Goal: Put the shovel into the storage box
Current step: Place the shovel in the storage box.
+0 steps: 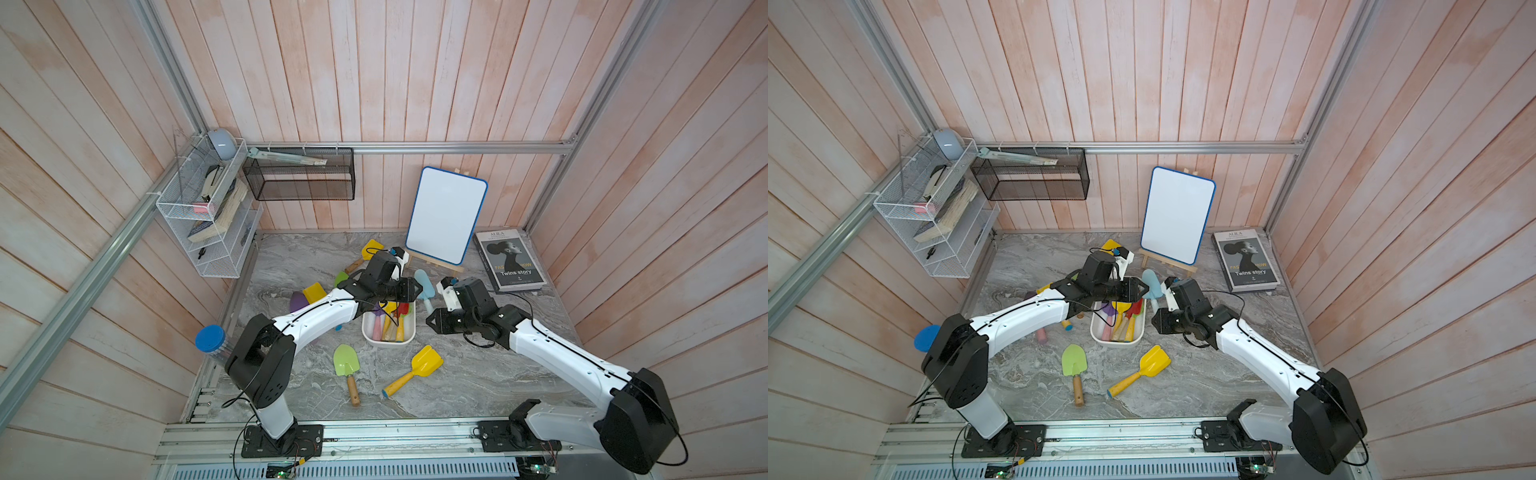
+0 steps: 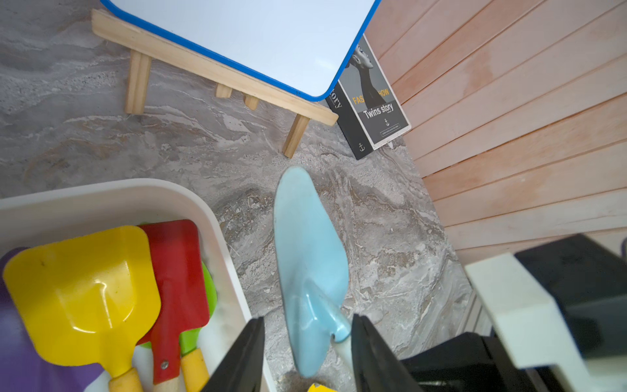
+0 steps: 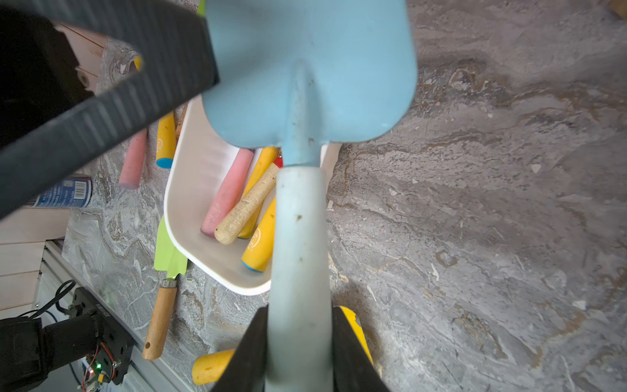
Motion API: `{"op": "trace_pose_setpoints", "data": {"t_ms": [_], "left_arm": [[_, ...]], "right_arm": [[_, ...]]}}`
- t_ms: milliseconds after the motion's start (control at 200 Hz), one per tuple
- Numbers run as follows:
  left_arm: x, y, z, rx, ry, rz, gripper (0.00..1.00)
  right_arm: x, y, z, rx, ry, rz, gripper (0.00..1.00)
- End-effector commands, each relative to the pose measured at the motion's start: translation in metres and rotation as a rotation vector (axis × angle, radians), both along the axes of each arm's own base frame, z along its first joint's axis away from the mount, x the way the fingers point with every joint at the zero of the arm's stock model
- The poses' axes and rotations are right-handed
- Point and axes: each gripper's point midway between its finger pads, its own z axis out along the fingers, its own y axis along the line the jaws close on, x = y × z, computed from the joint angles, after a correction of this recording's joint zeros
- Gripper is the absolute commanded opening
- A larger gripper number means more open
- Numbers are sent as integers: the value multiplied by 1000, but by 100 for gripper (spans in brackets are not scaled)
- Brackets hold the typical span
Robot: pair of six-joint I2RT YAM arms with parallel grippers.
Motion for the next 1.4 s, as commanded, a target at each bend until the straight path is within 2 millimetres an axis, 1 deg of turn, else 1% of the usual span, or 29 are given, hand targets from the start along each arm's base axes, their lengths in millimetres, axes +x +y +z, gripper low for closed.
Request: {"op": "trace_pose_setpoints", "data": {"t_ms": [0, 100, 180, 250, 420, 555, 705, 780, 885, 1005, 1145, 1275, 1395], "left_arm": [[5, -6, 3, -9, -21, -4, 37], [6, -8, 4, -19, -19, -6, 24], [5, -8, 3, -17, -17, -7, 21], [5, -8, 1, -14, -13, -6, 16], [5, -7, -1, -15, -7, -4, 0], [4, -7, 0, -17, -3, -4, 0], [4, -6, -2, -13, 2, -1, 0], [6, -4, -1, -11, 0, 2, 0], [9, 1, 2, -13, -4, 7, 0], [15, 8, 8, -12, -18, 15, 0], [22, 22, 16, 10, -38, 16, 0], [29, 41, 19, 66, -58, 4, 0], [37, 66, 12, 154, -58, 22, 0]], "right_arm": [[3, 10, 26, 50, -66, 36, 0], [2, 9, 25, 50, -65, 35, 0], [2, 9, 25, 51, -64, 36, 0], [2, 10, 25, 53, -66, 39, 0], [2, 10, 26, 55, -68, 39, 0], [4, 8, 26, 50, -71, 27, 0], [4, 5, 27, 42, -76, 12, 33], [3, 2, 28, 37, -81, 6, 43], [1, 0, 29, 34, -83, 3, 52], [0, -1, 29, 31, -86, 1, 54], [-1, -4, 28, 28, -87, -1, 54], [-3, -6, 27, 22, -89, -4, 54], [-5, -8, 26, 19, -91, -9, 54]]}}
